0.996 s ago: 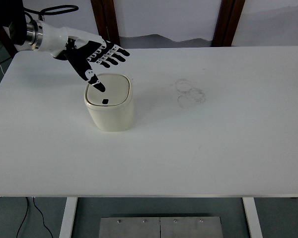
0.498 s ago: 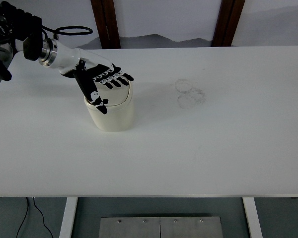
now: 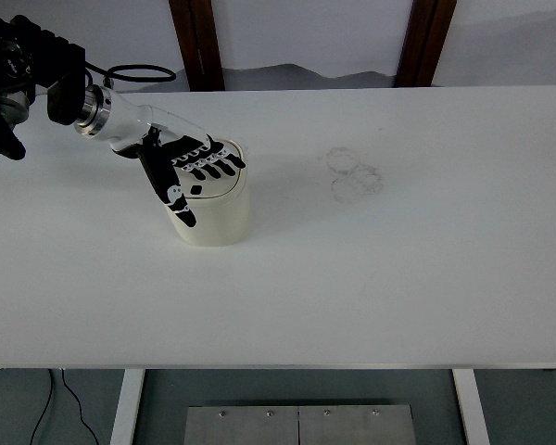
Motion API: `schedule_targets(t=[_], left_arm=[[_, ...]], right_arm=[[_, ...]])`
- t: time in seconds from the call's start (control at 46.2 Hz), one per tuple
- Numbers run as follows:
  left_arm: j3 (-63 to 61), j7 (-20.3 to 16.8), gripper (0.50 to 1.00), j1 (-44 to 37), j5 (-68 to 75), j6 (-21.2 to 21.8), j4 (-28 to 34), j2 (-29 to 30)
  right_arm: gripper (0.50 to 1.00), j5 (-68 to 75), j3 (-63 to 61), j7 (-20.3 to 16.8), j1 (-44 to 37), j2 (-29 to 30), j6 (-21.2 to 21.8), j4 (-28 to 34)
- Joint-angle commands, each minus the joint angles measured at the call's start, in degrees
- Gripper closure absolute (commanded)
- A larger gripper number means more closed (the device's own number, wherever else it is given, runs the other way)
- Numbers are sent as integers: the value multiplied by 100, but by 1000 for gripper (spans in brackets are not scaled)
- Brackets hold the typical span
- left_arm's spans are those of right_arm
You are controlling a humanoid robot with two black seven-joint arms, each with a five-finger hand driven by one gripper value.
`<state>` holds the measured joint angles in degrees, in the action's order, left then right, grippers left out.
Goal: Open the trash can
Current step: 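Press the left hand fingers onto the lid's front edge, then lift the left hand upward, flipping the lid open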
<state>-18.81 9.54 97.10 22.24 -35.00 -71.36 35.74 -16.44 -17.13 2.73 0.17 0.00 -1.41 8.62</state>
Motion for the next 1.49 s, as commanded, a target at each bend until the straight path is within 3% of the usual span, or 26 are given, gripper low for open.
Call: schedule_targets(t=[0.0,0.931,1.473], left_arm=[[-9,4,500,-6,0,0,-9,-14],[26,-13,500,72,-106,0,96,-6],[896,-101,500,-199,-2636,0,1537,38]], right_arm=[[507,0,-1,0,0,0,0,-1],[507,0,-1,0,0,0,0,-1],[509,0,-1,0,0,0,0,8]])
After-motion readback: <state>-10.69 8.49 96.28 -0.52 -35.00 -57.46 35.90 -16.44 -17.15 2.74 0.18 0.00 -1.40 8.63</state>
